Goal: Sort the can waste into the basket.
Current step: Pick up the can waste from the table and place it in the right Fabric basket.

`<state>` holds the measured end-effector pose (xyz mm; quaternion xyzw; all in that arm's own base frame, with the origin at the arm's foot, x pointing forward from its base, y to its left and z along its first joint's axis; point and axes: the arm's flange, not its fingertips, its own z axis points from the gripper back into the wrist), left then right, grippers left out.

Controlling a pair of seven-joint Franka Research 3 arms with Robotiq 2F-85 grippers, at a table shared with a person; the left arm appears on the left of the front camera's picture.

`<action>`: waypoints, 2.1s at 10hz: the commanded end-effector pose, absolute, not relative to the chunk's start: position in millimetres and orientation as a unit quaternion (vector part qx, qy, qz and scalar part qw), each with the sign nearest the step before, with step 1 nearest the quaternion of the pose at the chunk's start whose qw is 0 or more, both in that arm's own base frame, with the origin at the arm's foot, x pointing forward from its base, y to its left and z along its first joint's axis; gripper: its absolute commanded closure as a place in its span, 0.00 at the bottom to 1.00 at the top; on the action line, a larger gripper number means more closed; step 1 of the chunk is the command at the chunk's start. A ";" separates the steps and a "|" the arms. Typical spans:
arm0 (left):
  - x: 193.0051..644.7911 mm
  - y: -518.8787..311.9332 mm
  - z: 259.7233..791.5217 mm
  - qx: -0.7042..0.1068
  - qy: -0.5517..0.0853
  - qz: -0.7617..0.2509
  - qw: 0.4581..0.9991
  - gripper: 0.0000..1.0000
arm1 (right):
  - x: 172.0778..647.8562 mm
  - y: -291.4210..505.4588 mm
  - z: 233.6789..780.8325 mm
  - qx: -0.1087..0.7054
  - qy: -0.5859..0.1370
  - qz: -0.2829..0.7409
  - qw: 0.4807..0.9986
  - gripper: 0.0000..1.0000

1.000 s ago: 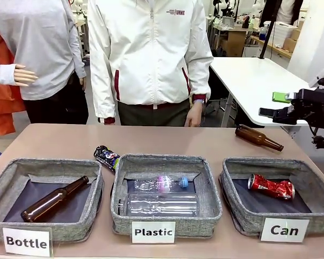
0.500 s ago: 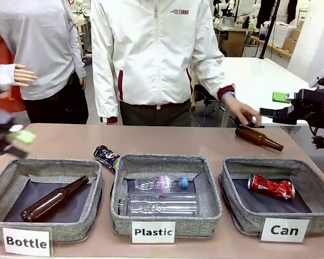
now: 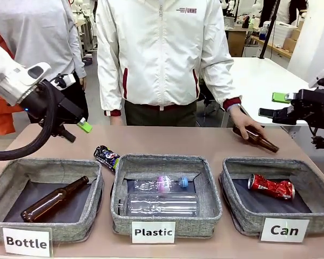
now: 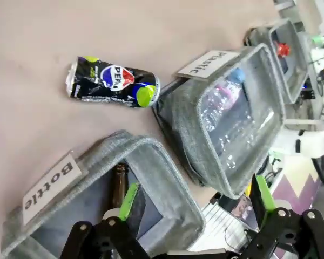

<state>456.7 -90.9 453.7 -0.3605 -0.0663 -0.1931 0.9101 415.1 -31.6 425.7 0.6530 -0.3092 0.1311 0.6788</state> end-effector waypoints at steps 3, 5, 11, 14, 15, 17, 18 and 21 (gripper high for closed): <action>442.3 -82.2 458.2 -0.351 -0.120 -0.155 0.916 0.00 | 416.2 -34.8 429.3 0.654 -0.306 0.138 0.678 0.00; 493.6 -85.2 468.5 -0.299 -0.180 -0.107 0.931 0.00 | 416.2 -34.8 429.3 0.654 -0.306 0.138 0.678 0.00; 462.7 25.3 491.8 -0.435 -0.106 -0.226 0.865 0.00 | 416.2 -34.8 429.3 0.654 -0.306 0.138 0.678 0.00; 394.4 118.0 489.3 -0.473 -0.165 -0.199 0.842 0.00 | 416.2 -34.8 429.3 0.654 -0.306 0.138 0.678 0.00; 374.1 143.9 482.9 -0.492 -0.189 -0.173 0.832 0.00 | 416.2 -34.8 429.3 0.654 -0.306 0.138 0.678 0.00; 367.8 160.6 468.0 -0.495 -0.198 -0.133 0.835 0.00 | 416.2 -34.8 429.3 0.654 -0.306 0.138 0.678 0.00; 364.0 170.6 467.4 -0.500 -0.206 -0.132 0.831 0.00 | 416.2 -34.8 429.3 0.654 -0.306 0.138 0.678 0.00; 298.0 273.5 471.2 -0.521 -0.260 -0.087 0.808 0.00 | 416.2 -34.8 429.3 0.654 -0.306 0.138 0.678 0.00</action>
